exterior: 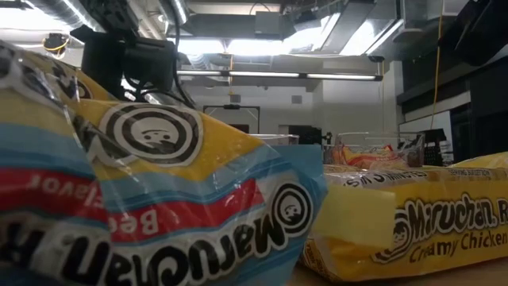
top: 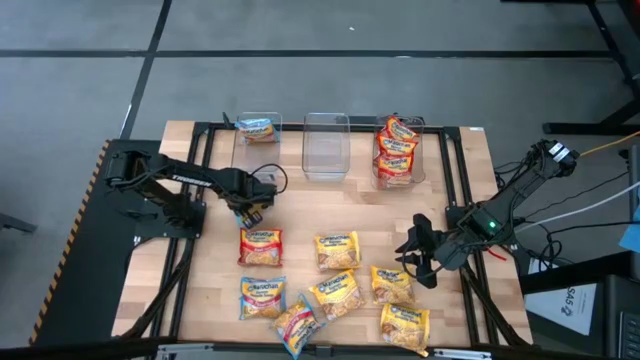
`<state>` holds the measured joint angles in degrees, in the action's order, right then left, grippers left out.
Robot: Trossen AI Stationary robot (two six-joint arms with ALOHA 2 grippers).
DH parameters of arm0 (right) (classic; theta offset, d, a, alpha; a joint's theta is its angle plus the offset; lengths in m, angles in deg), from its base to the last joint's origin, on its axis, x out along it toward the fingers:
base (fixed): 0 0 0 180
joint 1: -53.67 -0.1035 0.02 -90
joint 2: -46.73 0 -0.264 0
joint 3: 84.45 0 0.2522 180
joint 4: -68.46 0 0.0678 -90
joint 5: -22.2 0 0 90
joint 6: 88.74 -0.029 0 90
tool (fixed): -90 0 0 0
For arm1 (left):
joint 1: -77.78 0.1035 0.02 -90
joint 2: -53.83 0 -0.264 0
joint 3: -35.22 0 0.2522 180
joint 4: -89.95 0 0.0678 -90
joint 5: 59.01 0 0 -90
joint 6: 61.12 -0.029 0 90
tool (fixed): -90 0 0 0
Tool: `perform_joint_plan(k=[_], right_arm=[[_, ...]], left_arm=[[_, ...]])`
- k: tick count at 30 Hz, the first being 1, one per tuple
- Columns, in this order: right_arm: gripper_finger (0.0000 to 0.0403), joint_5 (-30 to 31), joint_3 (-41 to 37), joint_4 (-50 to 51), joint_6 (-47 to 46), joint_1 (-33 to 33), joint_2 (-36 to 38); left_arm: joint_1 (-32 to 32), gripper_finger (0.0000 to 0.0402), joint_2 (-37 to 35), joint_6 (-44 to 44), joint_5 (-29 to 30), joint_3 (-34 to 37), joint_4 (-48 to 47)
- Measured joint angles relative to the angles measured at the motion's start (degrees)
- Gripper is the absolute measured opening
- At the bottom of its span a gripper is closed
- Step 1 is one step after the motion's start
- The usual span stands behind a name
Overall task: Sort Maruchan noodles
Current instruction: Put the blue noodle pack into the transparent bin
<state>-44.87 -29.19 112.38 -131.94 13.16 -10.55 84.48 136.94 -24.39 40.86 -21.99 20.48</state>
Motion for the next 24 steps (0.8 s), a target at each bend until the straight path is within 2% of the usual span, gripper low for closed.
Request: perform_joint_plan(k=[5, 14, 24], right_arm=[[0.0106, -0.02, 0.0, -0.01, 0.02, 0.0, 0.0], [0.0106, -0.02, 0.0, 0.0, 0.2, 0.0, 0.02], [0.0106, 0.05, 0.0, 0.0, 1.68, 0.0, 0.0]], left_arm=[[-1.41, 0.0001, 0.08, -0.83, 0.19, -3.81, -4.3], [-6.88, 0.0, 0.09, 1.33, 1.18, -15.54, -17.72], [-12.46, 0.0, 0.09, 5.14, 12.72, -31.13, -30.37]])
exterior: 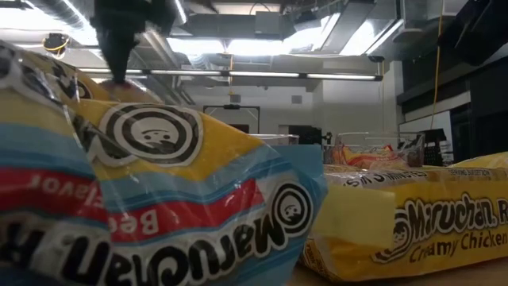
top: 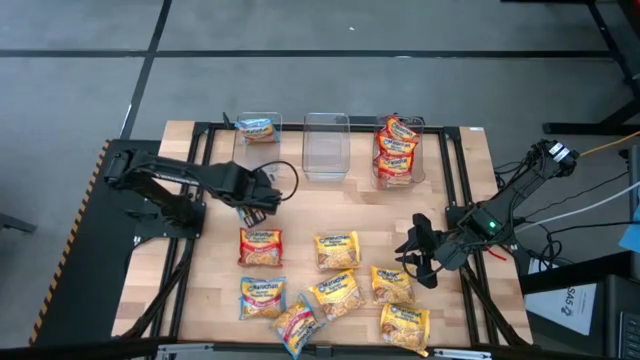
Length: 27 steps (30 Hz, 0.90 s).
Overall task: Sort Maruchan noodles
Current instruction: Put the blue noodle pack into the transparent bin
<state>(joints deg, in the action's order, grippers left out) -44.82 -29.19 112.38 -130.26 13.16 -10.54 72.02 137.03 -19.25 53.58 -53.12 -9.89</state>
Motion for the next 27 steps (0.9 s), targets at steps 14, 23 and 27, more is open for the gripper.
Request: perform_joint_plan(k=[14, 23, 27], right_arm=[[0.0106, 0.06, 0.0, -0.04, -0.08, 0.01, 0.0], [0.0106, 0.06, -0.02, -0.07, -0.13, 0.0, 0.0], [0.0106, 0.06, 0.0, -0.08, -0.21, 0.01, 0.0]], left_arm=[[14.39, 0.0, -0.04, -15.11, 17.44, -10.78, -2.4], [29.98, 0.0, -0.04, -33.52, 16.22, -10.78, 11.45], [34.41, 0.0, 0.81, -38.85, 13.61, -10.85, 17.37]])
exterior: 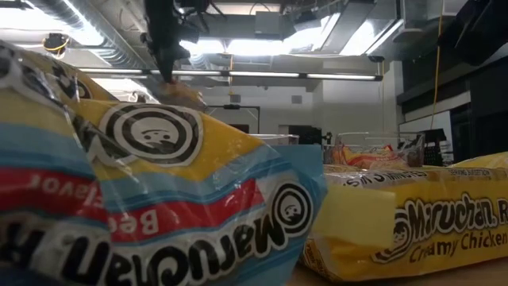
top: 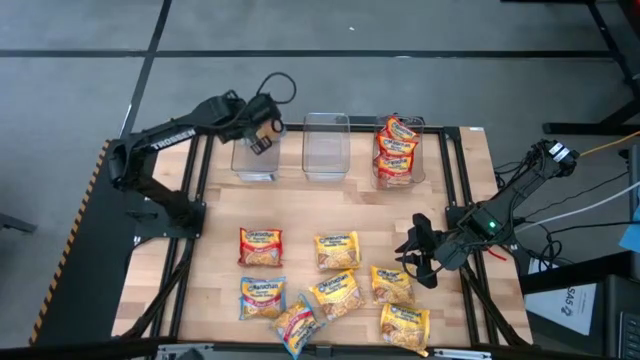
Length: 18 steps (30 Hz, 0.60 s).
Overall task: Sort Maruchan noodles
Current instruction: Put the blue noodle pack into the transparent bin
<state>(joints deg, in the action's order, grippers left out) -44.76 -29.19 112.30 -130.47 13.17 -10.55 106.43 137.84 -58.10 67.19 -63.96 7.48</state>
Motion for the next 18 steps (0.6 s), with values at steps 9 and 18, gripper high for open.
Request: perform_joint_plan(k=[9, 18], right_arm=[[0.0106, -0.07, -0.02, -0.03, -0.01, -0.01, 0.0], [0.0106, -0.06, 0.0, -0.01, 0.01, 0.01, 0.0]], left_arm=[[4.19, 0.0, 4.36, -3.1, -1.32, 0.0, 1.34], [4.85, 0.0, 10.06, -3.64, -1.77, 0.07, 0.34]])
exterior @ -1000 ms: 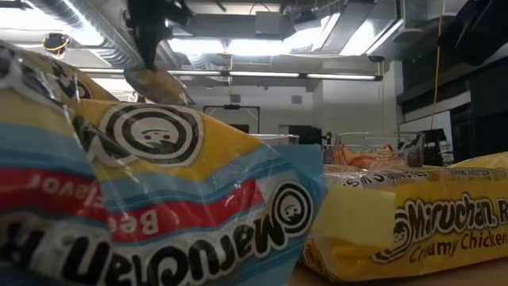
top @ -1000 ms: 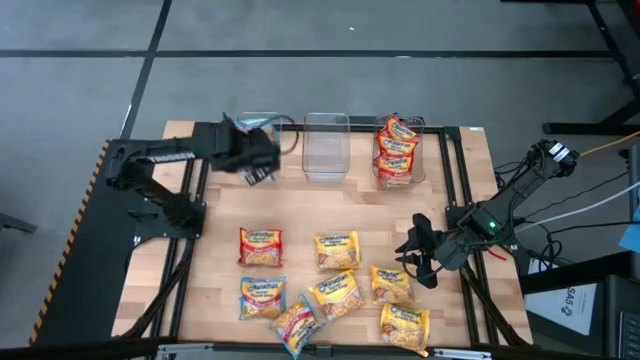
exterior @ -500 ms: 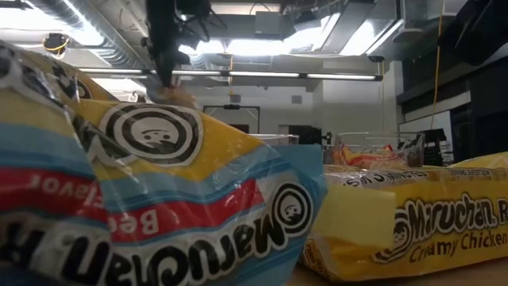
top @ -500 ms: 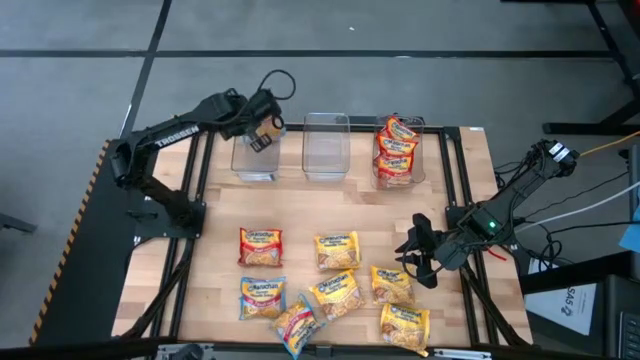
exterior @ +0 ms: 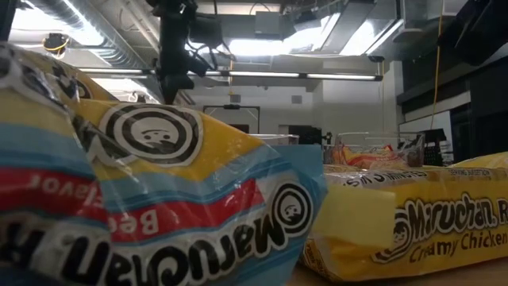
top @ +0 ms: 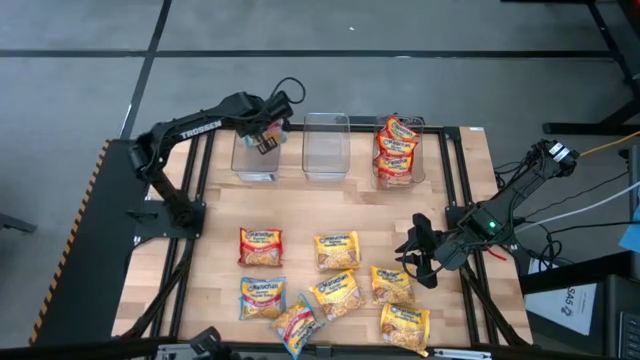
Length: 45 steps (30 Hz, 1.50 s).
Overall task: Sort Maruchan noodles
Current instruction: Put the blue noodle pack into the transparent bin
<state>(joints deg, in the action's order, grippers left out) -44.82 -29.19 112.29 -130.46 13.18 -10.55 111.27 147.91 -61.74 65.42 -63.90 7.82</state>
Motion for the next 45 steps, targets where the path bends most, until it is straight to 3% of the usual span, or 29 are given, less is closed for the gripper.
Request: perform_joint_plan(k=[12, 34, 45], right_arm=[[0.0106, -0.01, 0.0, 0.09, 0.07, -0.01, 0.0], [0.0106, -0.22, 0.0, 0.09, 0.07, -0.02, 0.0], [0.0106, -0.2, 0.0, 0.09, 0.04, 0.0, 0.0]], left_arm=[[3.29, 0.0, 0.49, 0.3, 0.57, 0.02, -3.66], [4.37, 0.0001, 0.49, 1.89, -2.64, 0.02, -0.96], [4.37, 0.0066, 0.49, 4.82, -2.22, 0.02, -0.87]])
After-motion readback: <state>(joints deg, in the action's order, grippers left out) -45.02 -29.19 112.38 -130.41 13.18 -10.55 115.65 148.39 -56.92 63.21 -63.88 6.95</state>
